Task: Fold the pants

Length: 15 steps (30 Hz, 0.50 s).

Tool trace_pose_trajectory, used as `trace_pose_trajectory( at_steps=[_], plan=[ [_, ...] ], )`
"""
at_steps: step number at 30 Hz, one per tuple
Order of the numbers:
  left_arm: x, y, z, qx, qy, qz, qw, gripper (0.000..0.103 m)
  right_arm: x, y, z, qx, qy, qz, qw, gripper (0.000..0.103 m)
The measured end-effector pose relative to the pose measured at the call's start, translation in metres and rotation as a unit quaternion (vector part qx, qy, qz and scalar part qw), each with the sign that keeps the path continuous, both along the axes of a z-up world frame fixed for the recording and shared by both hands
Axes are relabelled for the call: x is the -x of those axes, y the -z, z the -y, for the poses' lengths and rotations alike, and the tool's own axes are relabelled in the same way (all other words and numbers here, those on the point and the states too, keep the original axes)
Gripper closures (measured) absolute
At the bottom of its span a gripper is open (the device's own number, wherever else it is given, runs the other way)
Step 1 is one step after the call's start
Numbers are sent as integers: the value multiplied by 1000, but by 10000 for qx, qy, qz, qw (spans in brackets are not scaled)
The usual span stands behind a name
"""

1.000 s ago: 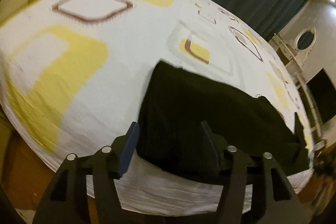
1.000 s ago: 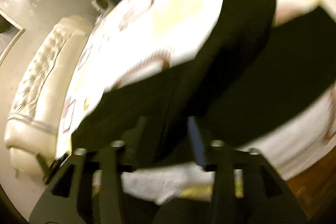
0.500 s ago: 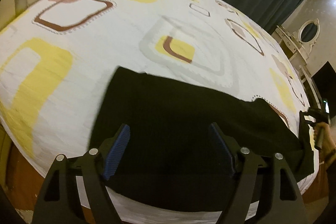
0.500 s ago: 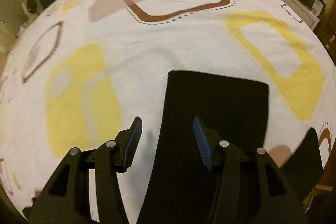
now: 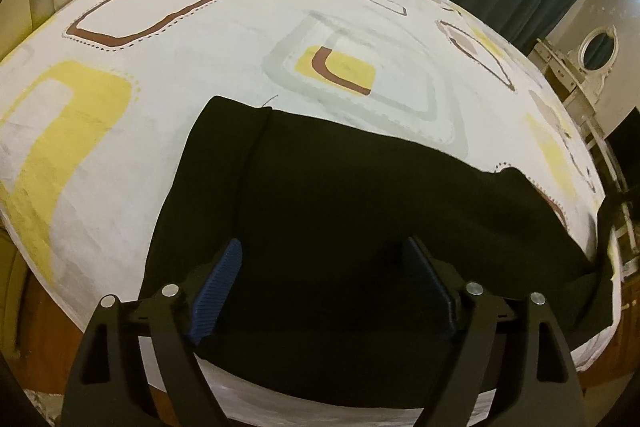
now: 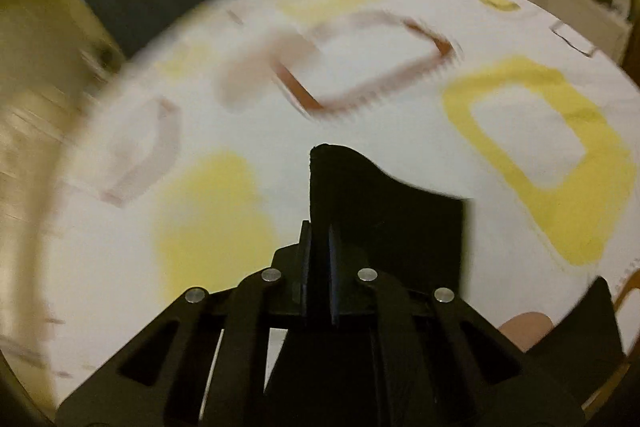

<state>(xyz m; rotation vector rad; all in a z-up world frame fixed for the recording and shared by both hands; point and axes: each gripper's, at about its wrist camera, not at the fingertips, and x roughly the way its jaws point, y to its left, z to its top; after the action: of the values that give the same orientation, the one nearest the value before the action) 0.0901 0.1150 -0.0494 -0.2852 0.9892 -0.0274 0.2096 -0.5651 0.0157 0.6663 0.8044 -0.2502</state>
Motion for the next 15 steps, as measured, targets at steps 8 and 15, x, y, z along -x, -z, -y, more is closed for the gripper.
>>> trace_pose_trajectory(
  at_steps=[8, 15],
  plan=[
    [7, 3, 7, -232, -9, 50, 9997, 20, 189, -12, 74, -589, 496, 1105, 9909, 96],
    [7, 3, 9, -259, -88, 52, 9996, 20, 288, 101, 113, -1599, 1404, 539, 9756, 96]
  ],
)
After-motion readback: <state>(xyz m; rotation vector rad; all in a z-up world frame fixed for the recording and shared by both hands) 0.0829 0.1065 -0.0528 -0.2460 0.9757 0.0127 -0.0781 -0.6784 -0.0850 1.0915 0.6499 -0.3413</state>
